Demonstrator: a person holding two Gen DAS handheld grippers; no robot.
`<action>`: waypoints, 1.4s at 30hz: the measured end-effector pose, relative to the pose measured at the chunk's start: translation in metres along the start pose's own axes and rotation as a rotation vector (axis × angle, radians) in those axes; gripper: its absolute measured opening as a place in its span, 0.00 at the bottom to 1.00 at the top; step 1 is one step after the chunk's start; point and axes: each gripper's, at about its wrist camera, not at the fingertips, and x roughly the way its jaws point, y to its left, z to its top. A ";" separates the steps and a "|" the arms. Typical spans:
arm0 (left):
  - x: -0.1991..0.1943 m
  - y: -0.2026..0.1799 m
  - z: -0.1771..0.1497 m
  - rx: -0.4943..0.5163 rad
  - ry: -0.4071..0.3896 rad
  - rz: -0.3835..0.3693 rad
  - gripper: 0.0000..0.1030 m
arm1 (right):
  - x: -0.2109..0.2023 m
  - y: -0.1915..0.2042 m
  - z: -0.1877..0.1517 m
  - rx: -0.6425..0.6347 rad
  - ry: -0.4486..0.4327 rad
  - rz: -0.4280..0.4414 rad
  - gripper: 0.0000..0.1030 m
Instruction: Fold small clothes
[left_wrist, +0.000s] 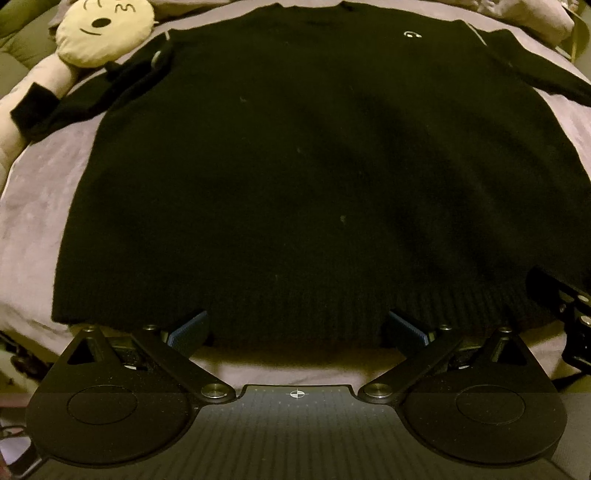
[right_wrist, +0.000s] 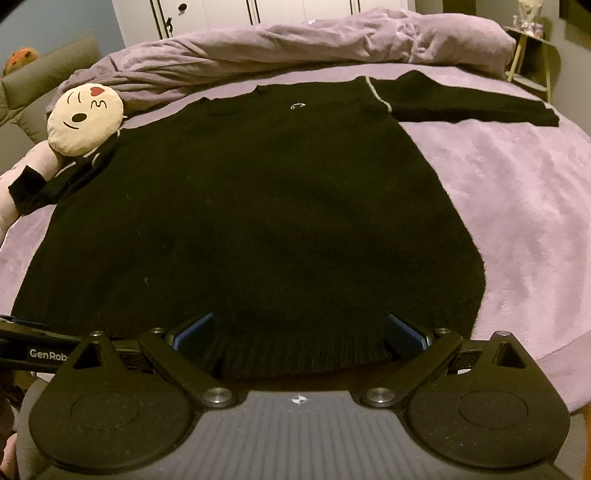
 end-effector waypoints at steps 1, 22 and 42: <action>0.000 0.000 0.002 -0.005 -0.005 0.000 1.00 | 0.001 -0.002 0.001 0.004 -0.001 0.003 0.96; 0.047 -0.025 0.132 -0.154 -0.102 0.066 1.00 | 0.095 -0.309 0.182 0.661 -0.274 -0.105 0.31; 0.071 -0.037 0.156 -0.210 -0.076 0.069 1.00 | 0.190 -0.453 0.253 1.006 -0.399 -0.156 0.22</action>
